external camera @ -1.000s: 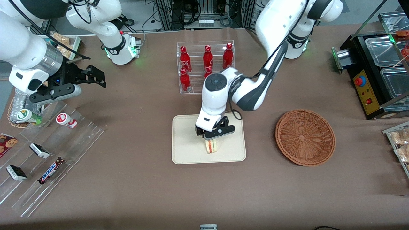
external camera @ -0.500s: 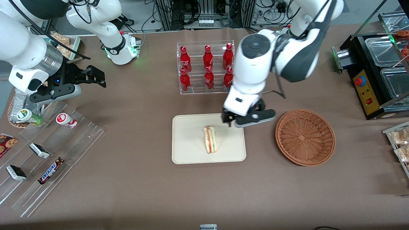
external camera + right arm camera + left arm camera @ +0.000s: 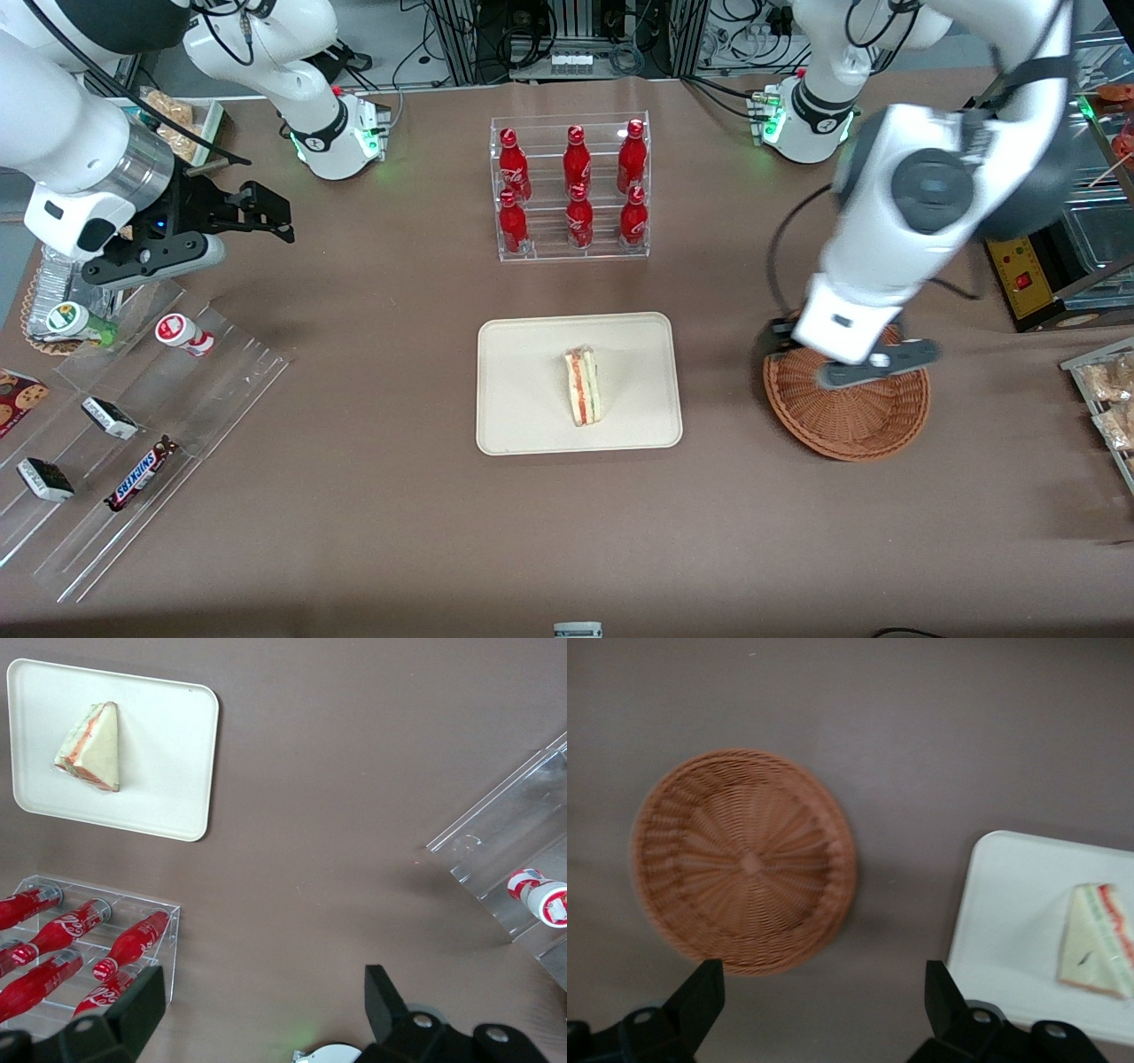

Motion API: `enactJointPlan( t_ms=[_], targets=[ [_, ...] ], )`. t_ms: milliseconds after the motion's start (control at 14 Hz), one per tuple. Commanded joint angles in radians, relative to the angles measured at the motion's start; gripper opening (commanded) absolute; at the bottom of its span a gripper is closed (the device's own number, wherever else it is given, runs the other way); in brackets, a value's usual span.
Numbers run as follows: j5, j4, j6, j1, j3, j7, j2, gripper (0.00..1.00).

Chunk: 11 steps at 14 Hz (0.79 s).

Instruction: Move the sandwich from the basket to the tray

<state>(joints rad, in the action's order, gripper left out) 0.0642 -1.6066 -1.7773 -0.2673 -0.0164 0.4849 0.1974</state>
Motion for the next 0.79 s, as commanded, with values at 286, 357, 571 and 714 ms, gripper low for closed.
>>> enactJointPlan(
  t_ms=[286,357,571,714],
  targets=[
    [-0.030,-0.033,0.189,0.193,-0.013,-0.303,-0.170,1.00],
    [-0.032,-0.030,0.211,0.221,-0.013,-0.362,-0.190,1.00],
    [-0.055,0.010,0.282,0.249,0.013,-0.501,-0.228,1.00],
    [-0.055,0.022,0.303,0.247,0.013,-0.589,-0.230,1.00]
  ],
)
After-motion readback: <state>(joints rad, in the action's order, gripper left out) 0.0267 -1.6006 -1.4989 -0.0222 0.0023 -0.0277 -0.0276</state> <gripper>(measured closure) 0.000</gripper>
